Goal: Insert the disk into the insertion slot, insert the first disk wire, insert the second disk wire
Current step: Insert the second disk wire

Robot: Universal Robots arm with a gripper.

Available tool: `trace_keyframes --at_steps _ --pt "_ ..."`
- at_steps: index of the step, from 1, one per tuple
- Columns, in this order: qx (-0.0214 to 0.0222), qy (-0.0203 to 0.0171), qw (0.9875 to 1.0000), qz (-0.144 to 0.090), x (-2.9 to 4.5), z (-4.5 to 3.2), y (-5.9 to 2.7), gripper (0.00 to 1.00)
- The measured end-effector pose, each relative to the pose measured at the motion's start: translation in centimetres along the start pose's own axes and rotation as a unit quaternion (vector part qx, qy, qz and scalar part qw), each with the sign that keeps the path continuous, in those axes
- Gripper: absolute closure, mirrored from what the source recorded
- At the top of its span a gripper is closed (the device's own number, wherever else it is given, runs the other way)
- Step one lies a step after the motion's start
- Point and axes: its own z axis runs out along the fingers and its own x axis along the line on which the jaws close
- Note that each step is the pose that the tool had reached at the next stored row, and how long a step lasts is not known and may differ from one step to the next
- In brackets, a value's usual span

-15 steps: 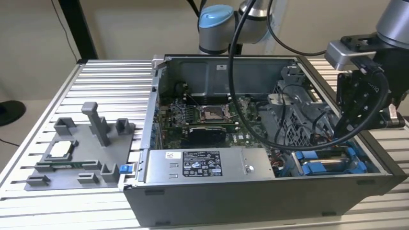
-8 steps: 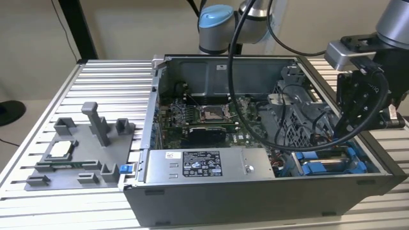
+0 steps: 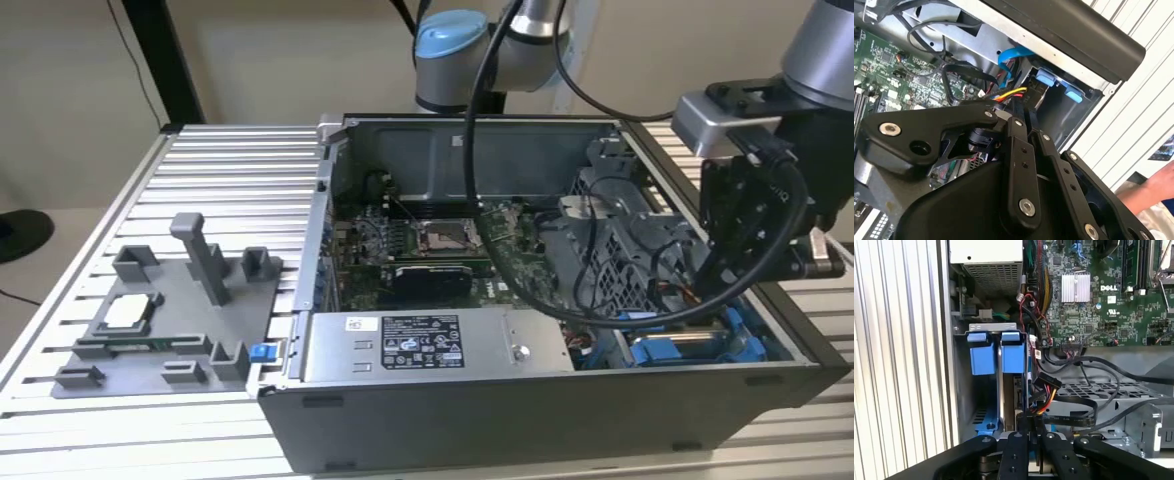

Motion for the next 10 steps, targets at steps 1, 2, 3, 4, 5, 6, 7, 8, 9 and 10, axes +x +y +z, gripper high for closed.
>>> trace_keyframes --at_steps 1,2,3,4,5,6,7,8,9,10 --pt "0.0014 -0.0001 1.0000 0.000 0.09 -0.01 0.24 1.00" --pt "0.0030 -0.0002 1.0000 0.000 0.16 -0.02 0.48 1.00" --pt "0.0050 -0.0004 1.0000 0.000 0.21 0.00 0.70 1.00" --pt "0.0068 -0.0005 1.0000 0.000 0.24 0.04 0.83 1.00" --pt "0.0086 -0.0006 1.0000 0.000 0.25 0.11 0.91 1.00" --pt "0.0105 -0.0006 0.9999 0.000 0.26 0.20 0.98 1.00" --pt "0.0123 -0.0008 0.9999 0.000 0.27 0.31 1.03 1.00" --pt "0.0137 -0.0009 0.9999 0.000 0.29 0.41 1.08 1.00" --pt "0.0149 -0.0008 0.9999 0.000 0.29 0.50 1.15 1.00" --pt "0.0156 -0.0009 0.9999 0.000 0.29 0.58 1.20 1.00"
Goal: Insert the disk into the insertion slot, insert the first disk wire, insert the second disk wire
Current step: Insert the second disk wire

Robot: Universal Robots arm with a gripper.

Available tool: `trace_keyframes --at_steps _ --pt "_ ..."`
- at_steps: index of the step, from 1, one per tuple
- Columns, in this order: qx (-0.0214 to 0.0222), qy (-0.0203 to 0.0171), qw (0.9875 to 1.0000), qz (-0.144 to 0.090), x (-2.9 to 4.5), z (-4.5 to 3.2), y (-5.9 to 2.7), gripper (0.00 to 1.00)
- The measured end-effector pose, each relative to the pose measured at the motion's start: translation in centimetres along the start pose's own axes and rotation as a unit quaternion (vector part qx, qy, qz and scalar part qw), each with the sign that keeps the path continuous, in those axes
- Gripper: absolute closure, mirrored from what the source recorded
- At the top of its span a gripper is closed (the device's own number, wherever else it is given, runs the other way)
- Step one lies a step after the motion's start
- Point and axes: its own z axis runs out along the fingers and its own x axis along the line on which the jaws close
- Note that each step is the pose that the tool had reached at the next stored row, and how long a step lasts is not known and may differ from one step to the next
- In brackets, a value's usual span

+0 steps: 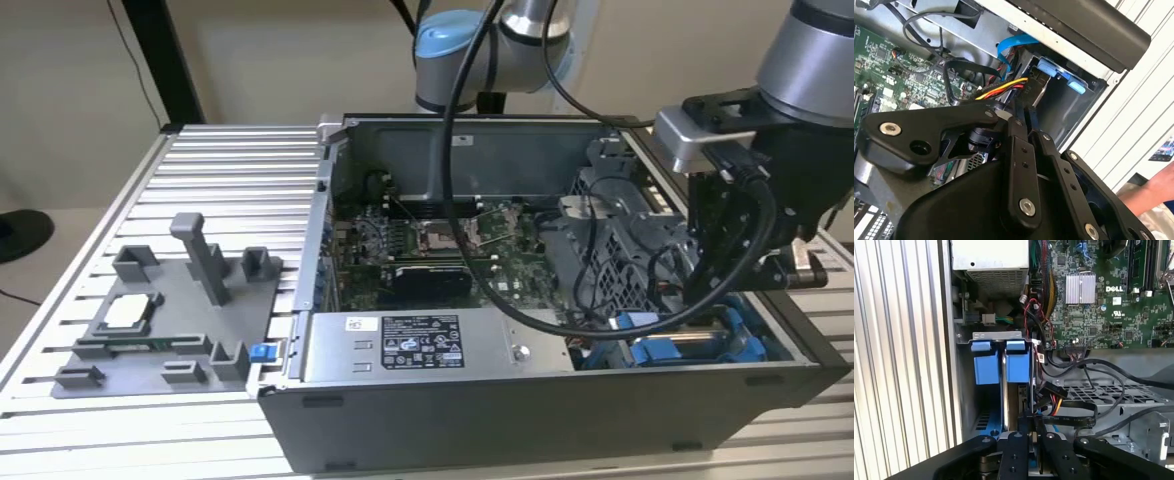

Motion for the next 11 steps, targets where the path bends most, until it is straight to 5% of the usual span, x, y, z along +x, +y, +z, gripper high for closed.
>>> trace_keyframes --at_steps 11 --pt "0.0028 -0.0001 1.0000 0.000 0.02 1.19 0.26 1.00"
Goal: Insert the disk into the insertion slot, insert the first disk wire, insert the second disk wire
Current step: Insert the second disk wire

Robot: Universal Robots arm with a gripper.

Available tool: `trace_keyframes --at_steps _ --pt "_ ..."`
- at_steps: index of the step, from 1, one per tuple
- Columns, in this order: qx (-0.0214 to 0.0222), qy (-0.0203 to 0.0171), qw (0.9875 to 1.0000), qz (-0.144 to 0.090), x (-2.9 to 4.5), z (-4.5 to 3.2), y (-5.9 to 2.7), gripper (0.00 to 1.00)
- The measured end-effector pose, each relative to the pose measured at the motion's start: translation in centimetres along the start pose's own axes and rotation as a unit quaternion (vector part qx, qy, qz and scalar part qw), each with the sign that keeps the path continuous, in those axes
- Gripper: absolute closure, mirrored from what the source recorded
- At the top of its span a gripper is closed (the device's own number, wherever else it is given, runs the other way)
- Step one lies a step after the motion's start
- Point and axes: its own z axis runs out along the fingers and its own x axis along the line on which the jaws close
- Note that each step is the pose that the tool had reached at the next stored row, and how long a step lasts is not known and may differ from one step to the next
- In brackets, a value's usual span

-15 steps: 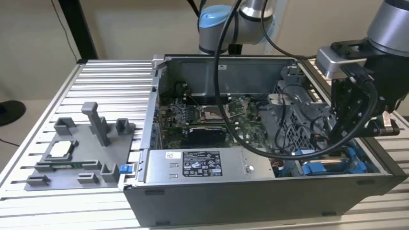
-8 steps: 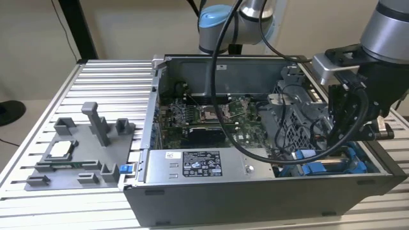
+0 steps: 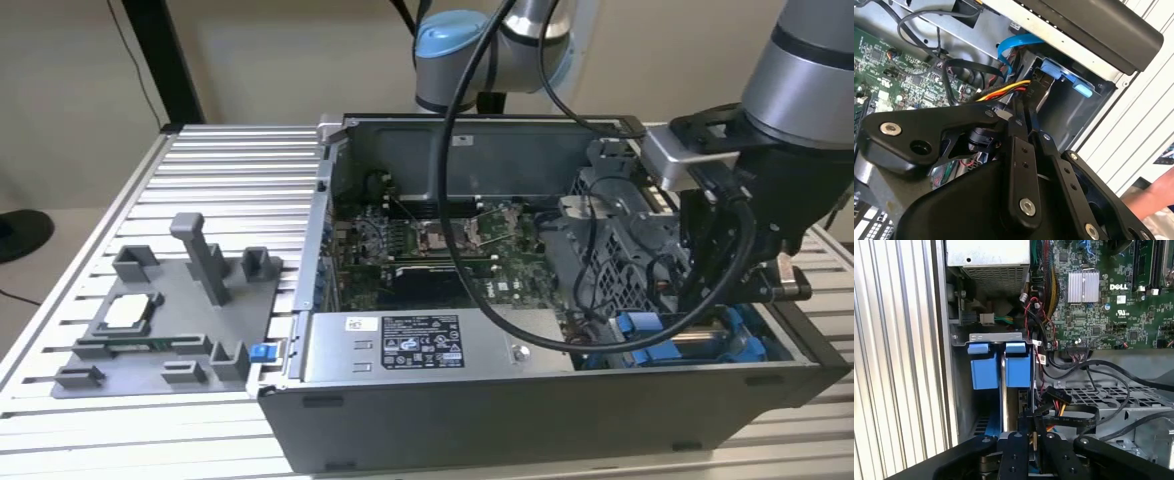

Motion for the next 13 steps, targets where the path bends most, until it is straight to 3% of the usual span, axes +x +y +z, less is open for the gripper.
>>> trace_keyframes --at_steps 13 --pt "0.0029 -0.0002 1.0000 0.000 0.01 0.68 0.08 1.00"
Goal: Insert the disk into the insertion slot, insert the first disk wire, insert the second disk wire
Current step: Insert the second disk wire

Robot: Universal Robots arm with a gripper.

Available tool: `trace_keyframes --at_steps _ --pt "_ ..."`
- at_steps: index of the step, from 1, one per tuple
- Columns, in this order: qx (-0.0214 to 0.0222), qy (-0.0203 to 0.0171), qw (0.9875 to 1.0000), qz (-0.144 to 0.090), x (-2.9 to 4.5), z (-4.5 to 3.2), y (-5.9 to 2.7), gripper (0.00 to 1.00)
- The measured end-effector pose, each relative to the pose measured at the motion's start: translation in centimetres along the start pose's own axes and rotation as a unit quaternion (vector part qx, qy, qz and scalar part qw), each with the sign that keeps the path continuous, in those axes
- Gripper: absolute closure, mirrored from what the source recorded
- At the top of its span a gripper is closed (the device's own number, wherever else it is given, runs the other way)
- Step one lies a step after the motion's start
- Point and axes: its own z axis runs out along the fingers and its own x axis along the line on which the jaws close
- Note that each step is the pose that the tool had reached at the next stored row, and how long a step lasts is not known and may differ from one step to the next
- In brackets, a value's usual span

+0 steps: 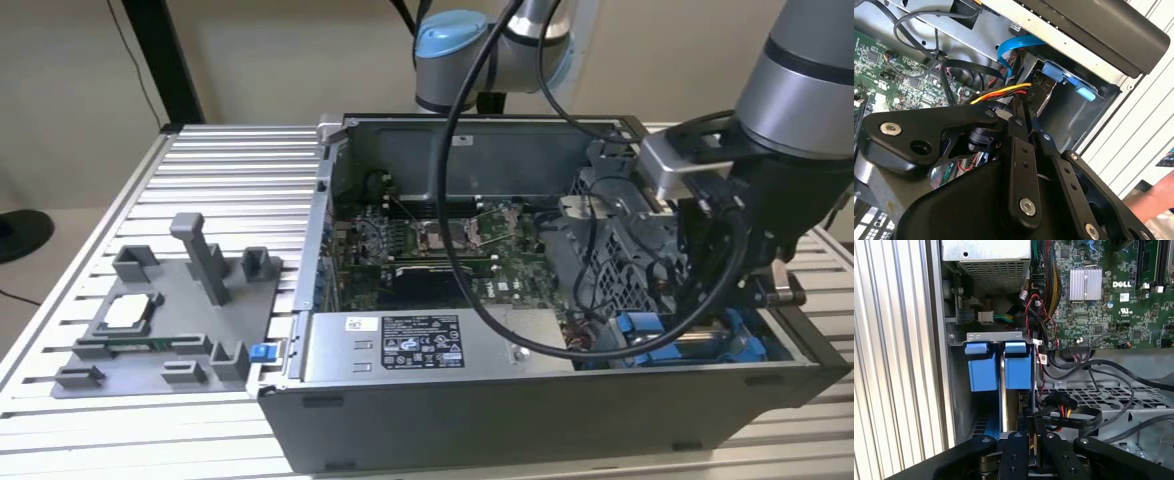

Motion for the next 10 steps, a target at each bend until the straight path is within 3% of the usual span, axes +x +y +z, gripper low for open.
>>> trace_keyframes --at_steps 6,10 --pt "0.0010 0.0003 1.0000 0.000 0.00 0.45 0.08 1.00" --pt "0.0010 -0.0006 1.0000 0.000 0.00 0.32 0.07 1.00"
